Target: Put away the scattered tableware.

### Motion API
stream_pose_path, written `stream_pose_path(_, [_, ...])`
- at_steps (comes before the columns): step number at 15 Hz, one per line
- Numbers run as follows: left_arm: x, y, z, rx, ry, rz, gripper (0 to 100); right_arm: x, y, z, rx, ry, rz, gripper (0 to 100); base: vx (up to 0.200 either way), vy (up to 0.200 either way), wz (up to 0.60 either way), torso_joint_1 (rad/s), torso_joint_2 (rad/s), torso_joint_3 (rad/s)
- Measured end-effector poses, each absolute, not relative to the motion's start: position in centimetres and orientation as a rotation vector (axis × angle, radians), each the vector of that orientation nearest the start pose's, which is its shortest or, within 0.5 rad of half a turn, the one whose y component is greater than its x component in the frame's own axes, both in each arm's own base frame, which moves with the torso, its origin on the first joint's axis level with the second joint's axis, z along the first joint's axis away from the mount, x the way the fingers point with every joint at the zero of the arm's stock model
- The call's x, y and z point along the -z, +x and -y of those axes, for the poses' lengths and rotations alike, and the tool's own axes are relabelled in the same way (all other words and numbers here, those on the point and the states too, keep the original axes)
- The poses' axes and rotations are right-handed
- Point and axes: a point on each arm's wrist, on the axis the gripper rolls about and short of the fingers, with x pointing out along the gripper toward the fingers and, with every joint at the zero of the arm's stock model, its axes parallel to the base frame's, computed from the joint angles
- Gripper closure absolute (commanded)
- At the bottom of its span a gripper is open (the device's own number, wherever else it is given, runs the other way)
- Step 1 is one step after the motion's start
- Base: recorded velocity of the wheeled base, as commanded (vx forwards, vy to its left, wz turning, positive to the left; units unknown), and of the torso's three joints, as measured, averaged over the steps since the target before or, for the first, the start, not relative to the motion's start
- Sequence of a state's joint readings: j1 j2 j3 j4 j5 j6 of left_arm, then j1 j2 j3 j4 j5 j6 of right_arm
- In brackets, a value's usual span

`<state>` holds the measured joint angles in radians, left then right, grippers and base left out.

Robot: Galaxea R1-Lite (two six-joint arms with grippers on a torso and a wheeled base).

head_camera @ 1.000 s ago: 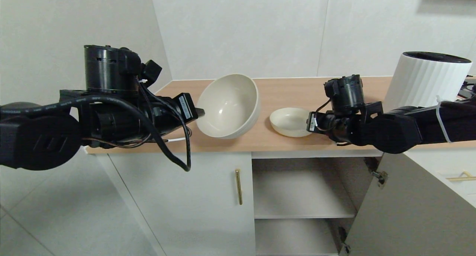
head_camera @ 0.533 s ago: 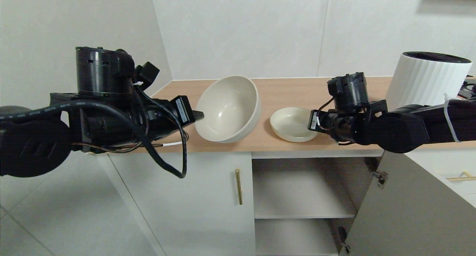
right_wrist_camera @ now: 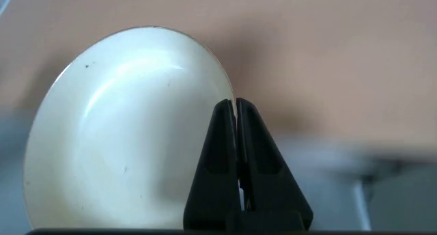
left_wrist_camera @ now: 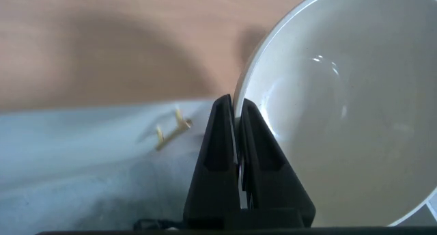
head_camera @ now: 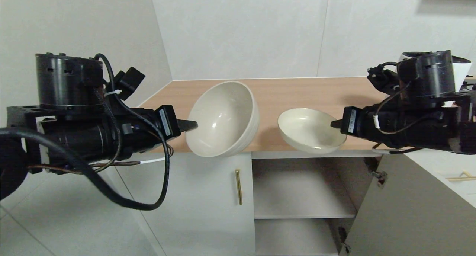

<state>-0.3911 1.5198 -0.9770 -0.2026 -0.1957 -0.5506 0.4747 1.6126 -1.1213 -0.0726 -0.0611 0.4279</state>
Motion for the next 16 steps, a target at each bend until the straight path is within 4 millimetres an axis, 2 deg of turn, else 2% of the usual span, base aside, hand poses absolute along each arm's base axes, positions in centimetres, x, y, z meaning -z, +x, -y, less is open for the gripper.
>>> stream_pose_path(4, [-23.2,22.6,9.9,0.497,-0.486,-0.524,100,-24.3,22.4,-11.5,-0.409,0.305,-0.577,100,0.000,0.000,0.00,0.000,0.00,0.000])
stream_pose_path(7, [-22.9,22.1,9.7,0.498,-0.484,-0.530,100,-24.5,21.0,-10.6,-0.446,0.308,-0.573,100,0.000,0.000,0.00,0.000,0.00,0.000])
stream_pose_path(12, [-22.8,21.9,9.8,0.504,-0.481,-0.538,100,-24.3,20.8,-10.2,-0.439,0.291,-0.568,100,-0.200,0.000,0.00,0.003,0.00,0.001])
stream_pose_path(16, [-22.6,22.0,10.0,0.506,-0.480,-0.545,100,-24.0,21.1,-10.3,-0.435,0.288,-0.577,100,0.000,0.000,0.00,0.000,0.00,0.000])
